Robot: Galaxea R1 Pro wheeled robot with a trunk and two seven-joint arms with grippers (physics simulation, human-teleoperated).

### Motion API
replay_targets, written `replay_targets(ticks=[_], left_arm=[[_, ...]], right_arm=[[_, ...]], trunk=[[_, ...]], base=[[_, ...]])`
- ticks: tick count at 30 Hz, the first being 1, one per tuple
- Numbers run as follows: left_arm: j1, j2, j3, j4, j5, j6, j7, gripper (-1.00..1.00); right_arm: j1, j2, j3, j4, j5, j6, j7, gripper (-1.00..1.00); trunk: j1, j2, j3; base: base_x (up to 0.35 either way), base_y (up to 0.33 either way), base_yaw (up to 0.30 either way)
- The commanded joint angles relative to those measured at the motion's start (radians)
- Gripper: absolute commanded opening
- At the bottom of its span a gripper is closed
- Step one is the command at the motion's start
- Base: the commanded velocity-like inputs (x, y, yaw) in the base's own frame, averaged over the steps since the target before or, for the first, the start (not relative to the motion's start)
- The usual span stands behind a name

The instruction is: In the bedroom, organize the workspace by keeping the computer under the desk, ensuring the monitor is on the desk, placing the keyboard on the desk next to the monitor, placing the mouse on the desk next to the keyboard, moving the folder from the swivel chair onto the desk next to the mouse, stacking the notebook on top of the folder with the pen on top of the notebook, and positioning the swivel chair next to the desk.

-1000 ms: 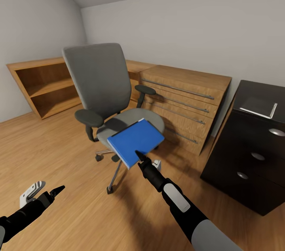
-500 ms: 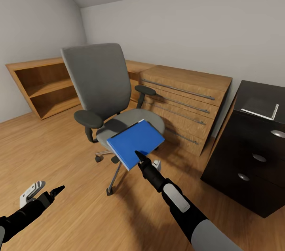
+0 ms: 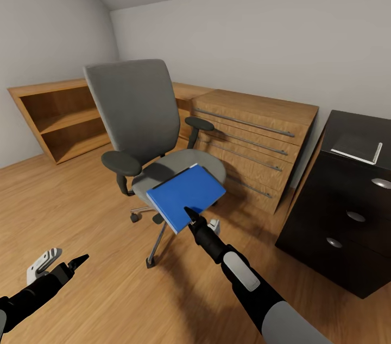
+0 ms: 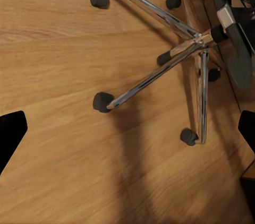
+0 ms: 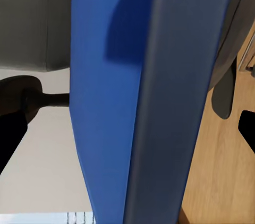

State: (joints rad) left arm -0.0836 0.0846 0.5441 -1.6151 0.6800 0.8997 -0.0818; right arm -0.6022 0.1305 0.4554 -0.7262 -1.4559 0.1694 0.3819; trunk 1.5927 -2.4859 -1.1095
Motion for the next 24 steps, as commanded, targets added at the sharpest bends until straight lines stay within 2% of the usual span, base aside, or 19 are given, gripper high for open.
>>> replay_targets(ticks=[1, 17, 18, 24], left_arm=[[-0.001, 0.000, 0.002, 0.000, -0.007, 0.005, -0.009, 1.00], [-0.001, 0.000, 0.002, 0.000, -0.007, 0.005, -0.009, 1.00], [-0.001, 0.000, 0.002, 0.000, -0.007, 0.005, -0.009, 1.00], [-0.001, 0.000, 0.002, 0.000, -0.007, 0.006, -0.009, 1.00]], right_arm=[[-0.001, 0.000, 0.001, 0.001, -0.010, 0.004, 0.003, 1.00], [-0.001, 0.000, 0.002, -0.002, -0.009, 0.004, 0.003, 1.00], [-0.001, 0.000, 0.002, -0.002, -0.009, 0.005, 0.003, -1.00], [-0.001, -0.001, 0.001, -0.002, -0.009, 0.006, 0.002, -1.00]], trunk=[[0.000, 0.000, -0.001], [0.000, 0.000, -0.001], [0.000, 0.000, -0.001], [0.000, 0.000, -0.001]], base=[[0.000, 0.000, 0.000], [0.000, 0.000, 0.000], [0.000, 0.000, 0.000], [0.000, 0.000, 0.000]])
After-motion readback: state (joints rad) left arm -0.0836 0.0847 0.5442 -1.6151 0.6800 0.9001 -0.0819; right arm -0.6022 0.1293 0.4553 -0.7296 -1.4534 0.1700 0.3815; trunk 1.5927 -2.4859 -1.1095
